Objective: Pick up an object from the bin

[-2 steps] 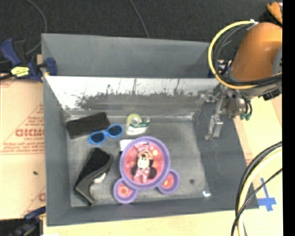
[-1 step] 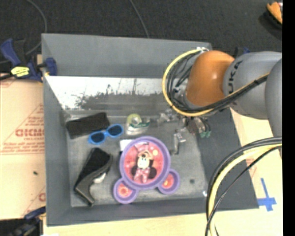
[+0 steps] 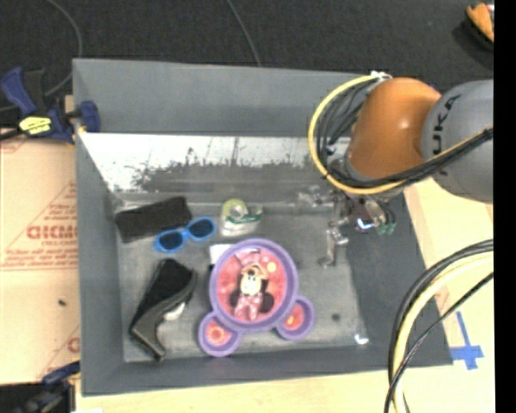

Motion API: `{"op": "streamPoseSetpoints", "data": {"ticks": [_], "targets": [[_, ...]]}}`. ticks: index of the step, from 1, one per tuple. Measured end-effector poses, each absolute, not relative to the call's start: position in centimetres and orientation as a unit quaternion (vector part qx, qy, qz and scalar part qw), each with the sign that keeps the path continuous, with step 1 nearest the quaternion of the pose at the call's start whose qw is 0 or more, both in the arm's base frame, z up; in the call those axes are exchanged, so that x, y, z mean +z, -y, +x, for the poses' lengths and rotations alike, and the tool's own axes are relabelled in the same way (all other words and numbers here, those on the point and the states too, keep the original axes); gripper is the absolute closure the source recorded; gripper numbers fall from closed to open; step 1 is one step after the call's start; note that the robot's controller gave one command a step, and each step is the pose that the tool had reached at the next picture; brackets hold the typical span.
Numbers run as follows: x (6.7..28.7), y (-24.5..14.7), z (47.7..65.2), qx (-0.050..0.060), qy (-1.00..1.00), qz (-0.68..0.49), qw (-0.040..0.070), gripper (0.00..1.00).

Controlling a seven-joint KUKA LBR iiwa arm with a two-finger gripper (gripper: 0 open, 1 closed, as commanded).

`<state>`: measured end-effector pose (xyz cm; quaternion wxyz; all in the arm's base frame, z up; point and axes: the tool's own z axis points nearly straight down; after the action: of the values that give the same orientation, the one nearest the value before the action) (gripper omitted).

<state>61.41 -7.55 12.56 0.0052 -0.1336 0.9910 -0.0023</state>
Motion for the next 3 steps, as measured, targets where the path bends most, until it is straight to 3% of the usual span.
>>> {"op": "streamPoseSetpoints", "data": {"ticks": [1,2,3], "targets": [[10.1,-2.3,61.8,0.0,-0.989,-0.151,0.003,0.0],[7.3,-0.5,64.3,-0.001,-0.995,-0.102,0.008,0.0],[7.4,-3.3,57.8,0.0,-0.994,-0.113,0.009,1.0]]}}
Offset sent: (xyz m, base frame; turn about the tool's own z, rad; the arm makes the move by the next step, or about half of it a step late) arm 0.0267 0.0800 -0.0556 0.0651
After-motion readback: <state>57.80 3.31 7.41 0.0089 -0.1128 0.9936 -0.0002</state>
